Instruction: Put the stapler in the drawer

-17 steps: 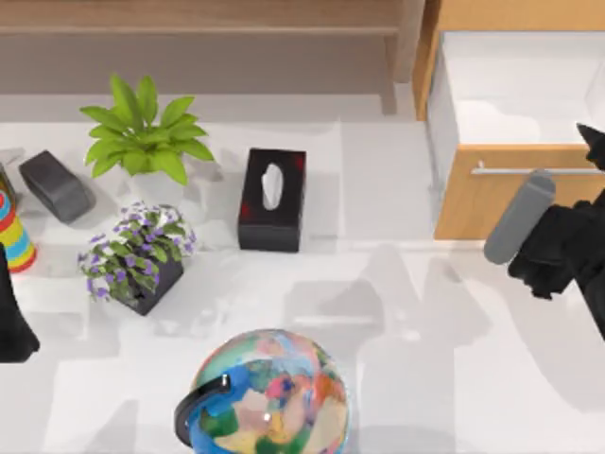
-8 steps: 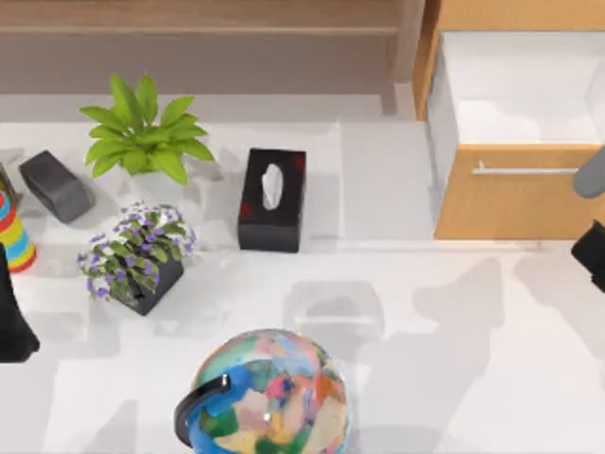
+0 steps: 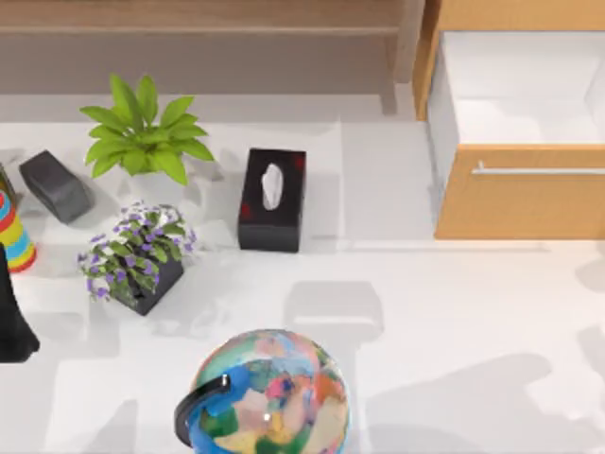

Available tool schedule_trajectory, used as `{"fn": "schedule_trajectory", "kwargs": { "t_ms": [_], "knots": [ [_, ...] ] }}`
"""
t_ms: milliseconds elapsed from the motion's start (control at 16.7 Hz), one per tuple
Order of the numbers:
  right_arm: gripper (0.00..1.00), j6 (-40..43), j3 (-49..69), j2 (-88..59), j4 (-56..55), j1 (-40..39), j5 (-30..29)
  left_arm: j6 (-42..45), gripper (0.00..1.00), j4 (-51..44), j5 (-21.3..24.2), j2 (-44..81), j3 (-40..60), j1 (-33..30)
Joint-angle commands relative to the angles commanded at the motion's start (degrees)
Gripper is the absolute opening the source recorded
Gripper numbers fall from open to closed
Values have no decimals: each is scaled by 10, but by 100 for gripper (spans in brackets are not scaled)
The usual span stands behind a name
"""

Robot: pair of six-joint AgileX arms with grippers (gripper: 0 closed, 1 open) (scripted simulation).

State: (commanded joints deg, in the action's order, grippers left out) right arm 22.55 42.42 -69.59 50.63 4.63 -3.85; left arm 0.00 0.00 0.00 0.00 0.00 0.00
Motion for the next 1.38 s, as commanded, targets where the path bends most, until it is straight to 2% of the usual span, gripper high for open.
{"fn": "schedule_trajectory", "kwargs": {
  "t_ms": [240, 660, 840, 1140, 1380],
  "knots": [
    [100, -43, 7, -14, 100, 52, 34, 0, 100, 0, 0, 0, 0, 0],
    [100, -48, 5, -16, 111, 58, 39, 0, 100, 0, 0, 0, 0, 0],
    [100, -51, -22, -32, 71, 58, 40, 0, 100, 0, 0, 0, 0, 0],
    [100, -52, -93, -83, -58, 57, 40, 0, 100, 0, 0, 0, 0, 0],
    [100, -53, -110, -97, -84, 57, 40, 0, 100, 0, 0, 0, 0, 0]
  ]
}}
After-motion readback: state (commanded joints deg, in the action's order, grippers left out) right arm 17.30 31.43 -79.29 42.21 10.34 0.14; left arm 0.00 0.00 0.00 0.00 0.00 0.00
